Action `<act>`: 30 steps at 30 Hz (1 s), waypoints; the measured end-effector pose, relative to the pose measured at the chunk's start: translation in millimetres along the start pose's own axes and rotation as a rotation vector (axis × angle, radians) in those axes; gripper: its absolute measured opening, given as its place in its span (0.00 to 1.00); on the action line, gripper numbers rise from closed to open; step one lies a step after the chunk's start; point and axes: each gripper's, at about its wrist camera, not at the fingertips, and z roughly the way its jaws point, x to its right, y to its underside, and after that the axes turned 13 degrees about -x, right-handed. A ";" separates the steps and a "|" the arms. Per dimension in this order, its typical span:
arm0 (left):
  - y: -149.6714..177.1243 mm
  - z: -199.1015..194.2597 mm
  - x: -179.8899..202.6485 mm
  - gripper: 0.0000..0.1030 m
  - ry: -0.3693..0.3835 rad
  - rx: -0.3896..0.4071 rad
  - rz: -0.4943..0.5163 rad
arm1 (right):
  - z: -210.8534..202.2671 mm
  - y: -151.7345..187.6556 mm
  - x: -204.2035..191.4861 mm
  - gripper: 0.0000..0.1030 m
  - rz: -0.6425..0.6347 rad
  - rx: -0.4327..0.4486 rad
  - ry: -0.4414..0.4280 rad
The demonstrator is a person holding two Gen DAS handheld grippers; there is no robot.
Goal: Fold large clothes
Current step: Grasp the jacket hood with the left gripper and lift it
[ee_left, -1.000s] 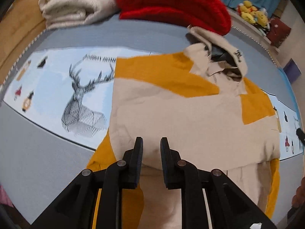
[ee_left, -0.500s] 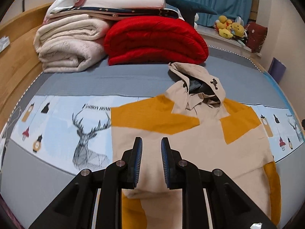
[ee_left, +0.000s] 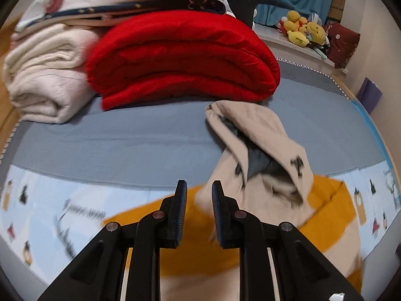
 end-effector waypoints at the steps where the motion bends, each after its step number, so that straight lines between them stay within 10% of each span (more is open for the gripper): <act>1: -15.0 13.5 1.2 0.17 0.019 -0.011 -0.013 | 4.0 -1.1 0.1 0.15 0.006 -0.006 0.000; 18: -123.7 182.2 -7.8 0.42 0.285 -0.234 -0.344 | 48.9 -7.8 -2.0 0.23 0.059 -0.093 -0.026; 21: -124.9 204.1 -4.8 0.40 0.316 -0.270 -0.370 | 52.5 -7.3 -5.4 0.23 0.043 -0.098 -0.023; 24: -128.2 209.4 3.6 0.05 0.342 -0.266 -0.337 | 55.7 -6.6 -5.8 0.23 0.037 -0.104 -0.012; 30: -123.1 145.5 32.9 0.01 0.262 -0.128 -0.119 | 51.9 -11.3 -3.9 0.23 0.049 -0.094 -0.028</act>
